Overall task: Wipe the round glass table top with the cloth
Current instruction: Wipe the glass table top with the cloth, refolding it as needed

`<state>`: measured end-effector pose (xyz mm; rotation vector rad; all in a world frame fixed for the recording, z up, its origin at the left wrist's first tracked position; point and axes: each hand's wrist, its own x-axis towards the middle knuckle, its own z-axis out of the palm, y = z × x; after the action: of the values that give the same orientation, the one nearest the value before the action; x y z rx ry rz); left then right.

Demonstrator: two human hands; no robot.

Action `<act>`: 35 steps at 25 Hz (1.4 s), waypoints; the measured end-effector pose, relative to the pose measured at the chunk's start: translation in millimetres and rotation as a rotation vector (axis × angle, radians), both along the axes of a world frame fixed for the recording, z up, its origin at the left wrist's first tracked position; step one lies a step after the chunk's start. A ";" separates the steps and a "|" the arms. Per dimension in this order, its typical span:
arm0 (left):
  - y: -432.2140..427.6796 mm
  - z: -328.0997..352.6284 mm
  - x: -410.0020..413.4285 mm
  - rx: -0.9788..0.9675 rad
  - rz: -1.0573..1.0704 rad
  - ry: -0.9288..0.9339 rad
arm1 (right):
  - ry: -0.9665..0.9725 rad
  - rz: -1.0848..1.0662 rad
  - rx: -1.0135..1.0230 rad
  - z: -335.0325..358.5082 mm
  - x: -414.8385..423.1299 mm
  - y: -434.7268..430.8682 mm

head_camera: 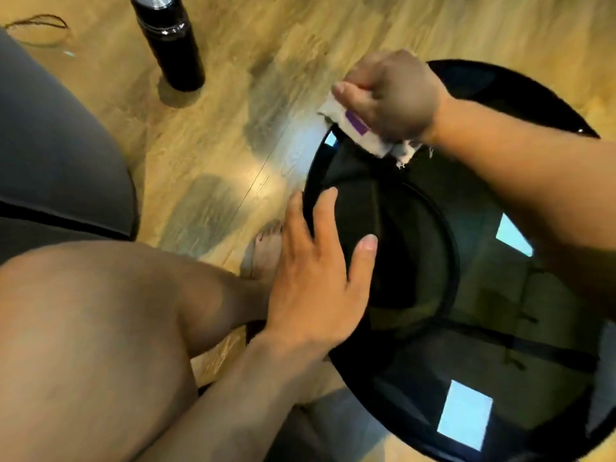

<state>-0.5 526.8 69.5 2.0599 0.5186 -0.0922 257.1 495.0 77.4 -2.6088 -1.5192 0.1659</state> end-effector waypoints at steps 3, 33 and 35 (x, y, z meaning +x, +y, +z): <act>1.9 -4.2 6.6 0.343 -0.138 -0.038 | 0.047 -0.307 0.036 -4.0 42.2 -21.8; -42.9 -11.3 95.0 0.889 -0.643 -0.229 | 0.100 -1.509 -0.122 -4.1 -111.4 -397.1; -42.7 -9.6 91.7 0.900 -0.640 -0.224 | 0.139 -1.547 -0.150 -0.1 -144.3 -392.1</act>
<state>91.3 484.1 59.8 3.0007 -0.3387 0.0045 112.9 102.9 77.3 -2.9255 0.7654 0.2604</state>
